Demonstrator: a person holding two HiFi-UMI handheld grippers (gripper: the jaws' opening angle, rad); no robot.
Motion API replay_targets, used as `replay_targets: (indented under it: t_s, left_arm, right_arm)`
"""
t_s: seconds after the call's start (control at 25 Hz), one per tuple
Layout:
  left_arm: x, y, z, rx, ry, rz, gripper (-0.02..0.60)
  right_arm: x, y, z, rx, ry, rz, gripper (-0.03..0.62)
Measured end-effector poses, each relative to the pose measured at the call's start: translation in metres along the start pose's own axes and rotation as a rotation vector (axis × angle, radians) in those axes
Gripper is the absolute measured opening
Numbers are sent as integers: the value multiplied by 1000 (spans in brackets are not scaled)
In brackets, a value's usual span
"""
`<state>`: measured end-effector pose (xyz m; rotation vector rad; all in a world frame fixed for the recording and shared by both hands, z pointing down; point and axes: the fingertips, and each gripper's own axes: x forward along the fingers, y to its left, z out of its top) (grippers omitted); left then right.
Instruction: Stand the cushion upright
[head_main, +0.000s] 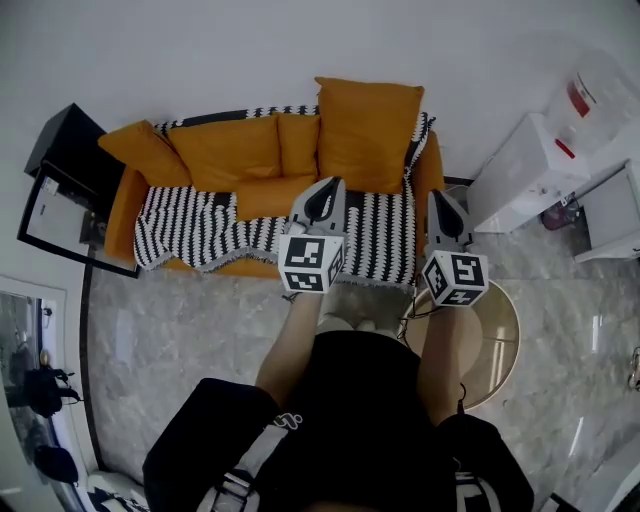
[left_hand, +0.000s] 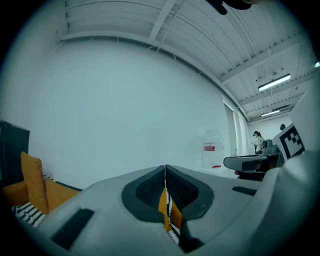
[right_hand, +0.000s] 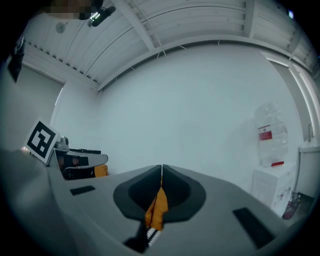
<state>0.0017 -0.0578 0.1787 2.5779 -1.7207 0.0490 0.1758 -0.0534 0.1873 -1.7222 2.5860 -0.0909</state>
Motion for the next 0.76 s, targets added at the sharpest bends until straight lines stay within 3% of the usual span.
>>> replay_targets:
  t_s: [0.76]
  left_arm:
    - [14,-27,-1,5,11,-6,12]
  right_arm:
    - [-4,-22,-1,-11,-2,25,12]
